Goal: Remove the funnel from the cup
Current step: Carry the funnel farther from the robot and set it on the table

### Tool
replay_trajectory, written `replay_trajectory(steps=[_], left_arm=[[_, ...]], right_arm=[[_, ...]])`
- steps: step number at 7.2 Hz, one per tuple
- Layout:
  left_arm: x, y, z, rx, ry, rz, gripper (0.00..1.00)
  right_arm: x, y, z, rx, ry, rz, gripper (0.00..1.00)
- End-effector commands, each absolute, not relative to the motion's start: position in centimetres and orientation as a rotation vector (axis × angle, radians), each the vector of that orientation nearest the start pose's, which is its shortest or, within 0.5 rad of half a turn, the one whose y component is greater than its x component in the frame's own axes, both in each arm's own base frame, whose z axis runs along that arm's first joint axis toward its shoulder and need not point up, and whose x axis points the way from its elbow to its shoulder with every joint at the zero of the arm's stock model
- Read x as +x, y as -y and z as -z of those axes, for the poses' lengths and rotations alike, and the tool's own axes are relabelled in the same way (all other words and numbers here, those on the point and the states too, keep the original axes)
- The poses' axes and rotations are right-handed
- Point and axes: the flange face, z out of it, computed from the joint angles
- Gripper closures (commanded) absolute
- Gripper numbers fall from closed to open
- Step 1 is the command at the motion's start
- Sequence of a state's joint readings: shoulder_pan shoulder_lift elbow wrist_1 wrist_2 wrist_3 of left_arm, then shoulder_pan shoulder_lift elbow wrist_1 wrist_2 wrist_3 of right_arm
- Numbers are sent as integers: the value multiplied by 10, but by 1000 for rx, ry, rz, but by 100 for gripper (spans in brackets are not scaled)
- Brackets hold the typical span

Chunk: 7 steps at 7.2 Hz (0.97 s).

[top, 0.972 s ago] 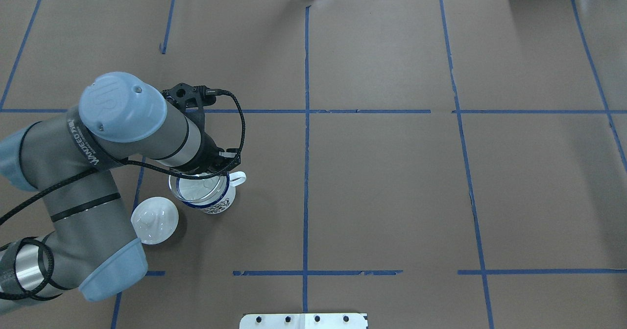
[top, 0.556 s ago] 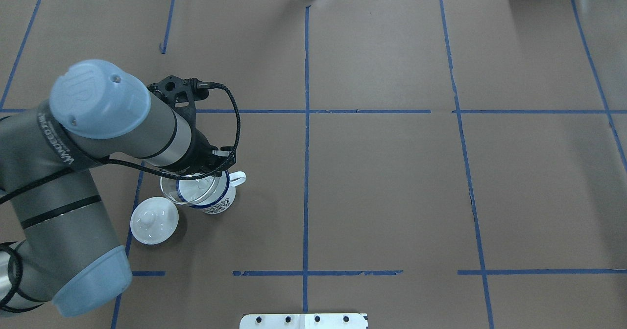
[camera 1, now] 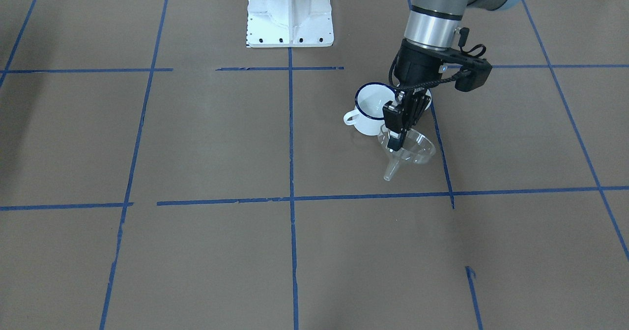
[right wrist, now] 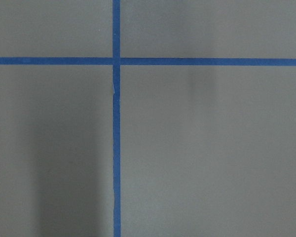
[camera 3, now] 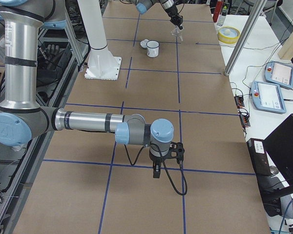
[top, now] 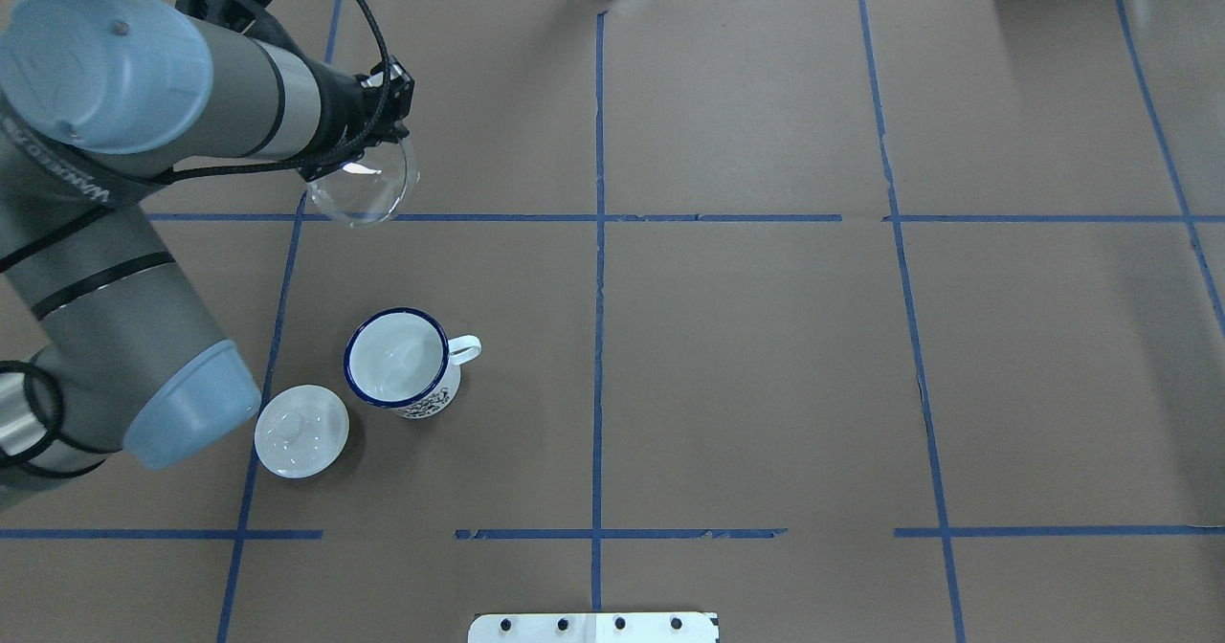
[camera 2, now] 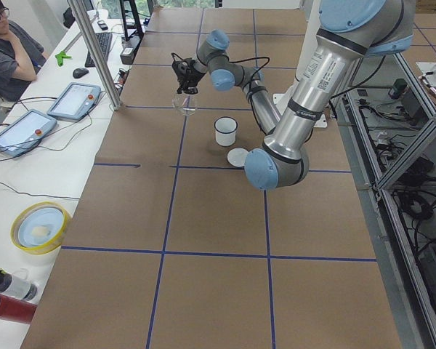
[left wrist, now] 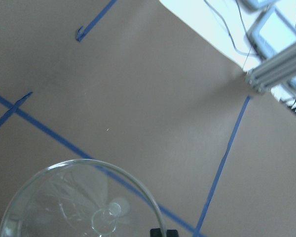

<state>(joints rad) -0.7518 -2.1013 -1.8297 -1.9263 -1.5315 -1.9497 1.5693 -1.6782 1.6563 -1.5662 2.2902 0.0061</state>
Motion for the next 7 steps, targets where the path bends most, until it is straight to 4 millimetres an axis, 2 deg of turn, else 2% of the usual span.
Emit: replay_trajectory(steps=[1,2,3,4,6,7], left_arm=[[395,589,-284,338,-1255,1314,100],[404,608,-323,381,-1261,1407,100],[421,621,-346,384,-1249,1418,100],[441,638,-356,384,-1229,1422,100],[445,640,-361,391,-1236,1429,100],[445,640,-360,396,-1234,1421,78]], right_arm=[[67,445,-670,-19,719,-10,0],[67,445,-670,-19,719,-10,0],[67,445,-670,-19,719,-10,0],[67,445,-670,-19,719,-10,0],[67,445,-670,-19,719,-10,0],[67,445,-670,-19,719,-10,0]])
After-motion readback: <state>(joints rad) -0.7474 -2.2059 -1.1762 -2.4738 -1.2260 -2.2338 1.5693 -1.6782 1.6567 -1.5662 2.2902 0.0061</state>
